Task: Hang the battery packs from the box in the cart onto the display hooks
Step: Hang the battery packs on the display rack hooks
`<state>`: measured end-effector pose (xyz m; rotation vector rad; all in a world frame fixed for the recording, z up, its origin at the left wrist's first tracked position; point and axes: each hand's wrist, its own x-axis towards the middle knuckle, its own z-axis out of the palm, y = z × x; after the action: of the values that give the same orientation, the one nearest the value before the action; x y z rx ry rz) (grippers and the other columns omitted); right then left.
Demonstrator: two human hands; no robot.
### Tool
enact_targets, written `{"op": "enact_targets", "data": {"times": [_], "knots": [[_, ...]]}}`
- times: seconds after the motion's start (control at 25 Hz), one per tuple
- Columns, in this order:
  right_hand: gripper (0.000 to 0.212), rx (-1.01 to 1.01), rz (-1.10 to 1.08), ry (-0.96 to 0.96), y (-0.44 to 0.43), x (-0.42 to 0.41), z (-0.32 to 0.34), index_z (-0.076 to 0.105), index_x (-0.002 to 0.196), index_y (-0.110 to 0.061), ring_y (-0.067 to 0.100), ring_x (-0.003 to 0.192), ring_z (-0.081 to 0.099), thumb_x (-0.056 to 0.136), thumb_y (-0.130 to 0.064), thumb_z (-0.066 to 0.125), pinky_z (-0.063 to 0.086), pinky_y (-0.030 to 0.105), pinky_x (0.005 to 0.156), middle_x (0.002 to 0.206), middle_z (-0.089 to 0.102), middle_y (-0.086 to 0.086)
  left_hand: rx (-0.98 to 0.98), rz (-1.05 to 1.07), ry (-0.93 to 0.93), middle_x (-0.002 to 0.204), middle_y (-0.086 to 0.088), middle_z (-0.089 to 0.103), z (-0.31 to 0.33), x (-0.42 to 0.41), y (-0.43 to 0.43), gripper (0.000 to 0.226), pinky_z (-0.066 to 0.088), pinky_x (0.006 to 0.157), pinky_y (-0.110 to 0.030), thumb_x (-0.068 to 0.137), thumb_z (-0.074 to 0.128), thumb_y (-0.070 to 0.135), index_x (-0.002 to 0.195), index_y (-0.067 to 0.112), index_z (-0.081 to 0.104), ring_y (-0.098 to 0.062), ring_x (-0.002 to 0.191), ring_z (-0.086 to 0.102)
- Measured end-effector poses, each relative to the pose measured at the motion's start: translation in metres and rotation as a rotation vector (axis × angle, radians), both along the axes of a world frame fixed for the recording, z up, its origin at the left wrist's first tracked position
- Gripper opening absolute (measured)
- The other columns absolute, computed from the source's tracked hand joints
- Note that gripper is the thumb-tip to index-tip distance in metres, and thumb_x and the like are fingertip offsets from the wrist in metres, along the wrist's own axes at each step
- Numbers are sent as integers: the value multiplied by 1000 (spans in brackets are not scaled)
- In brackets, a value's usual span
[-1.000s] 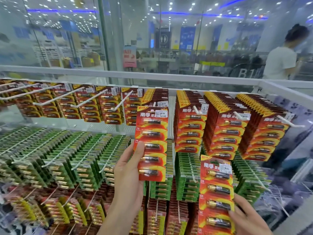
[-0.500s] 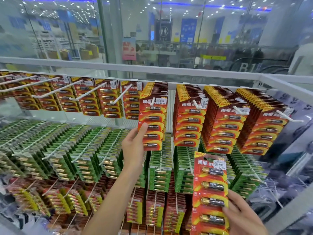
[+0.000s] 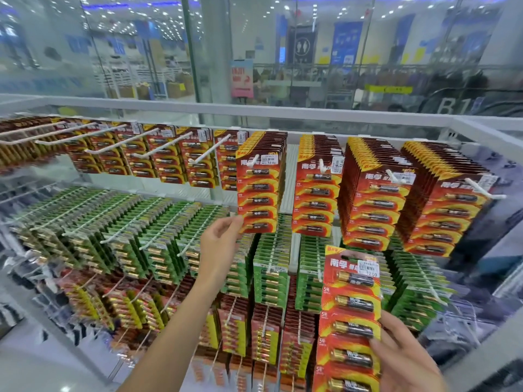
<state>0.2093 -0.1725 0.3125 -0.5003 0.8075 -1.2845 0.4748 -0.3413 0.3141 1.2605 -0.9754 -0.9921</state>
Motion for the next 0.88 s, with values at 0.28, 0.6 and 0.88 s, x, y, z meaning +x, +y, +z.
{"op": "enact_targets", "data": {"times": [0.28, 0.6, 0.88], "knots": [[84, 46, 23, 31, 15, 12, -18, 66, 118, -1, 34, 88, 77, 39, -6, 94, 63, 52, 63, 106, 77, 21, 87, 54, 16, 109, 7, 79, -39, 26, 76, 20, 56, 96, -40, 101, 61, 40, 106, 31, 78, -15, 107, 73], [48, -34, 4, 34, -5, 68, -13, 69, 117, -1, 40, 89, 76, 70, -10, 74, 63, 58, 71, 109, 76, 22, 180, -61, 152, 115, 4, 79, -49, 73, 117, 57, 54, 99, -46, 77, 71, 58, 121, 23, 74, -22, 114, 71], [34, -87, -193, 275, -48, 173, 20, 74, 114, -13, 34, 98, 76, 83, -25, 66, 56, 53, 89, 112, 77, 14, 157, -175, 231, 116, 5, 78, -45, 153, 107, 41, 53, 98, -45, 89, 60, 43, 122, 22, 73, -21, 113, 72]]}}
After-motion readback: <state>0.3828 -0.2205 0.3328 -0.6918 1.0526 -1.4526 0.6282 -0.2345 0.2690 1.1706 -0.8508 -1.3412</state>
